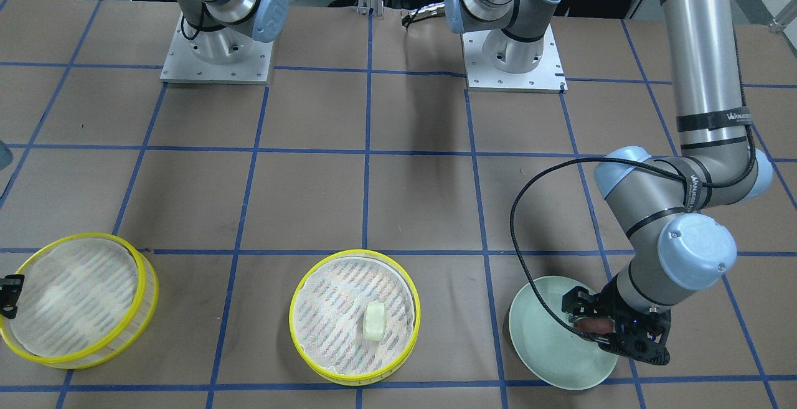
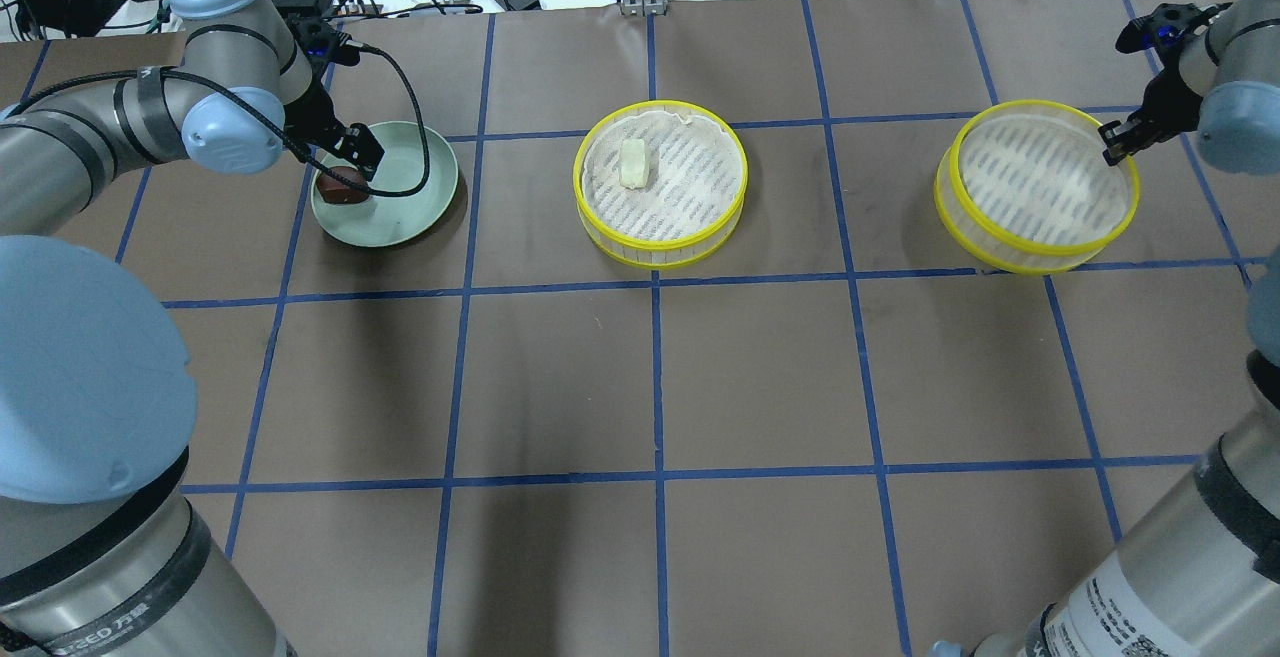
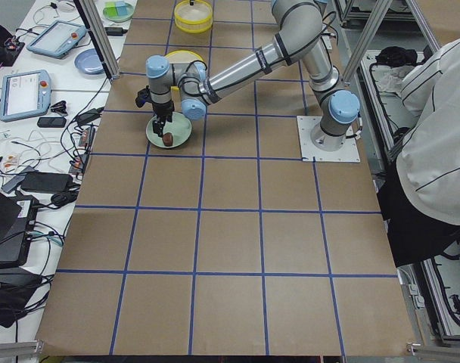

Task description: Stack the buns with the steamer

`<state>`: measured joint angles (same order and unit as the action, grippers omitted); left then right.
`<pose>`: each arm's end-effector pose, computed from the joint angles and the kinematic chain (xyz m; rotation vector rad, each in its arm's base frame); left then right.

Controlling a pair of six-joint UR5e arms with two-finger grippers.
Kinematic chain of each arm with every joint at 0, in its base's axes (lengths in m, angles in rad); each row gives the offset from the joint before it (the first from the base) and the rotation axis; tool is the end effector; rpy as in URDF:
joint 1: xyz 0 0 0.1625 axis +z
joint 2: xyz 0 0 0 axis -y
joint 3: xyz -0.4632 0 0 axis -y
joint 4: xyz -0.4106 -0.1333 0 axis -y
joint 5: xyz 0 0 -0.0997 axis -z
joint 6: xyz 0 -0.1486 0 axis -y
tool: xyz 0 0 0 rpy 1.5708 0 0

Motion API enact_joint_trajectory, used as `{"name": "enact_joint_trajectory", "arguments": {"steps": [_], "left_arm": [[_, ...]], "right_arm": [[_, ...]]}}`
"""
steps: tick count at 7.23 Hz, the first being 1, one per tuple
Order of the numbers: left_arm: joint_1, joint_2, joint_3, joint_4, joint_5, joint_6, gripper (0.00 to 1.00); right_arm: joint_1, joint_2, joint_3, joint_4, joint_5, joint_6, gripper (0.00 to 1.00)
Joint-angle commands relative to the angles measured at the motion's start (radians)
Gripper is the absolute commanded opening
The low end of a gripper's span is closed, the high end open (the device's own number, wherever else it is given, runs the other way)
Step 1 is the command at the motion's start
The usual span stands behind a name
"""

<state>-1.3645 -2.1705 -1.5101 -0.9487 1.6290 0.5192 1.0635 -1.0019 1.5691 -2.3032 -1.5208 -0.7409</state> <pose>0.0266 -0.7356 0.1946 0.4726 3.0197 -0.0872 -0.2261 -0.6965 0.2021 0.3647 -3.0536 0.2516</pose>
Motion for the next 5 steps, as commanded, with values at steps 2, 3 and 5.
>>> {"name": "enact_joint_trajectory", "arguments": {"steps": [2, 3, 5], "left_arm": [[0.004, -0.028, -0.013, 0.001, -0.001, 0.012, 0.89], [0.004, -0.031, -0.013, 0.001, -0.003, 0.007, 0.77], [0.004, -0.029, -0.012, 0.001, 0.002, 0.005, 0.04]], "right_arm": [[0.111, -0.134, -0.001, 0.126, 0.001, 0.158, 0.00], [0.207, -0.165, -0.001, 0.133, -0.004, 0.295, 0.00], [0.431, -0.188, -0.024, 0.128, -0.019, 0.629, 0.00]]}}
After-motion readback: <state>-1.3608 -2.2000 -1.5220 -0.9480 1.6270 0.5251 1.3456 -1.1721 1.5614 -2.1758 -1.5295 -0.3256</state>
